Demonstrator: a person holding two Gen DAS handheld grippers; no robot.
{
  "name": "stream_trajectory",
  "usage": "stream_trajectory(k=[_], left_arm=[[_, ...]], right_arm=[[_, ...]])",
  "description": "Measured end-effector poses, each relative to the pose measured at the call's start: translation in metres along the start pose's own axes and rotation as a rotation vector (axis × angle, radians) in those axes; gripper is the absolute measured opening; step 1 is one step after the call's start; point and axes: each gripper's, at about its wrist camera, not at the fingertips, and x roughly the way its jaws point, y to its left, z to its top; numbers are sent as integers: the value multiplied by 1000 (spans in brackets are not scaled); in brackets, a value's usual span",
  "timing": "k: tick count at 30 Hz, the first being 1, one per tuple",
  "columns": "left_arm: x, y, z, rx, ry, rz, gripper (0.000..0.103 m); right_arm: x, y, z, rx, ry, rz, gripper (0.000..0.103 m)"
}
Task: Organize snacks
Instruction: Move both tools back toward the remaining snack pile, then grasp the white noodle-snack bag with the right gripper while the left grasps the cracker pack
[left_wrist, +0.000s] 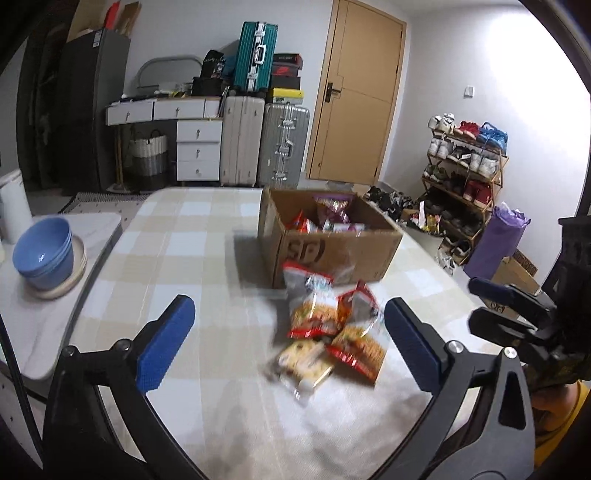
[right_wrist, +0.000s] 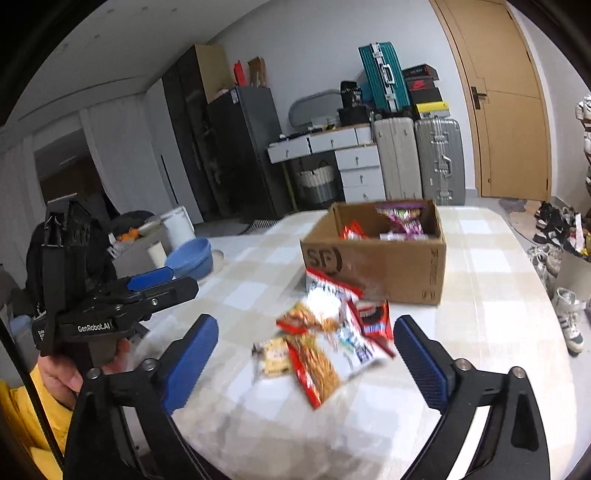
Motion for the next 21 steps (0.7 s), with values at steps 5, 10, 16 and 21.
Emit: stream_trajectory(k=[5,10,16,21], left_arm=[[21,8,-24,-30,80,5,102],[39,4,-30,-26,118,-2,102],[64,-4,-40,-8,171,-10,102],[87,-4,-49,-3,203,-18,102]], right_arm=[[14,-13,-14,70,48,7,99],[31,-23,-17,135,100,35,99],[53,-39,-26,224,154,70,99],[81,-52,-31,303,219,120,99]])
